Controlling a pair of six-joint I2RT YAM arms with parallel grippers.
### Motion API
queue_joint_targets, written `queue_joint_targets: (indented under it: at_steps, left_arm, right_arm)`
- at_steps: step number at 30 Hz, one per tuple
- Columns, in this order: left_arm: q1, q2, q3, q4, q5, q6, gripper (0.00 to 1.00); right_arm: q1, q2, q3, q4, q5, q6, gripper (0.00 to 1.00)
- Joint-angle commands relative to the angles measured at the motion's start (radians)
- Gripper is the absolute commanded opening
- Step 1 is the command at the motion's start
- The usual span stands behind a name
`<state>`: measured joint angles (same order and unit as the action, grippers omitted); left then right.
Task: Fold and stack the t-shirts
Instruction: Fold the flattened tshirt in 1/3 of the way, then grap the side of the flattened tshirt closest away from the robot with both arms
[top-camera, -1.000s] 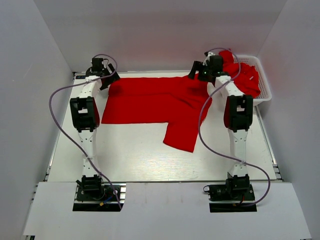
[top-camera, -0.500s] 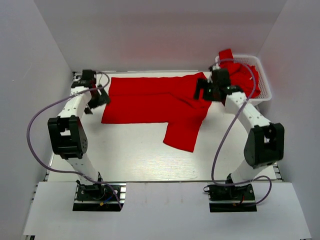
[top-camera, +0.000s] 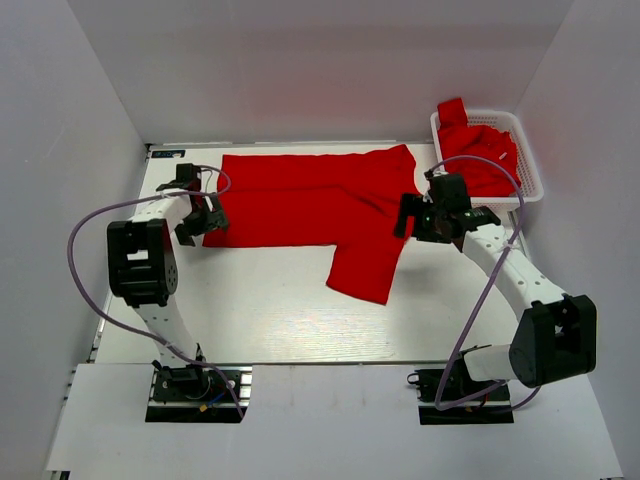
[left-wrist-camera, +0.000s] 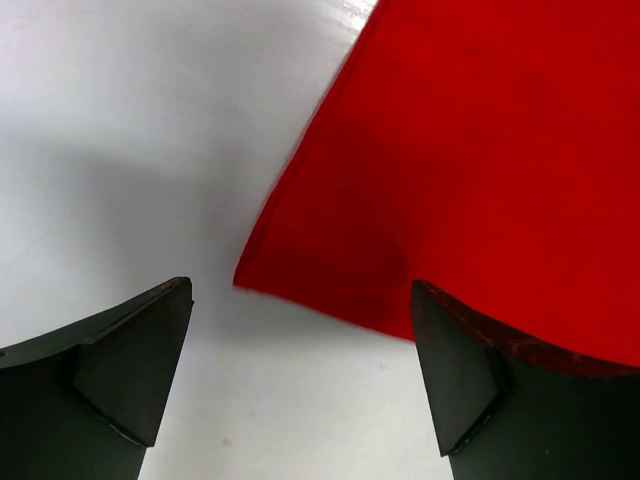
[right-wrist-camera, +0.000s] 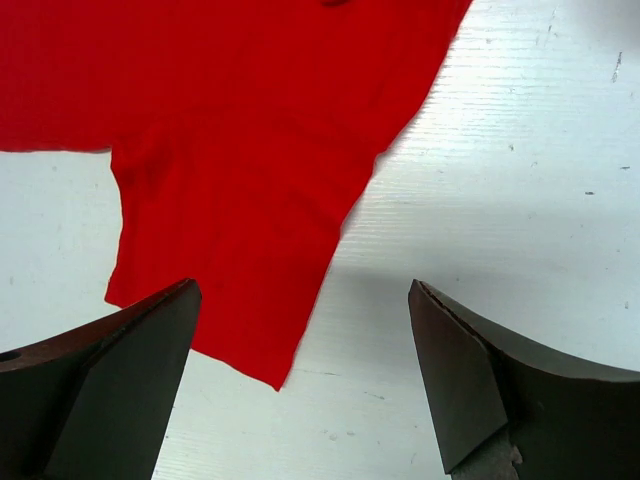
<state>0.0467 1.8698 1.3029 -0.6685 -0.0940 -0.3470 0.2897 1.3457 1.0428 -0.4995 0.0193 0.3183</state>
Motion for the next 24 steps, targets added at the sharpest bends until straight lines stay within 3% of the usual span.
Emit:
queue_joint_targets:
  at_steps: [1,7,9,15,17,20,21,23,24]
  left_arm:
    - [0.004,0.044,0.035,0.058,0.008,0.034,1.0]
    - [0.004,0.081,0.032,0.043,-0.052,0.034,1.0]
    - [0.004,0.103,0.022,0.043,-0.052,0.034,0.94]
    - [0.004,0.103,-0.068,0.112,0.022,0.034,0.6]
    - [0.004,0.103,-0.086,0.121,0.048,0.034,0.55]
    - [0.004,0.094,-0.097,0.121,0.048,0.034,0.37]
    - [0.004,0.094,-0.097,0.121,0.048,0.034,0.24]
    - [0.004,0.094,-0.097,0.121,0.057,0.034,0.13]
    - [0.004,0.094,-0.097,0.11,0.057,0.034,0.03]
  right_arm:
    - [0.005,-0.023,-0.009,-0.005,-0.001,0.015,0.9]
    - [0.003,-0.025,-0.017,0.006,-0.004,0.019,0.9]
    - [0.005,-0.022,-0.017,0.012,-0.008,0.024,0.9]
    - [0.005,-0.026,-0.02,0.001,0.001,0.019,0.9]
    - [0.005,-0.03,-0.026,-0.005,0.005,0.01,0.9]
    - [0.011,-0.031,-0.029,-0.02,0.004,-0.008,0.9]
    - [0.015,-0.031,-0.027,-0.027,0.013,-0.01,0.9]
    - [0.038,-0.033,-0.026,-0.056,0.062,-0.021,0.9]
    - [0.043,-0.031,-0.024,-0.074,0.071,-0.021,0.9]
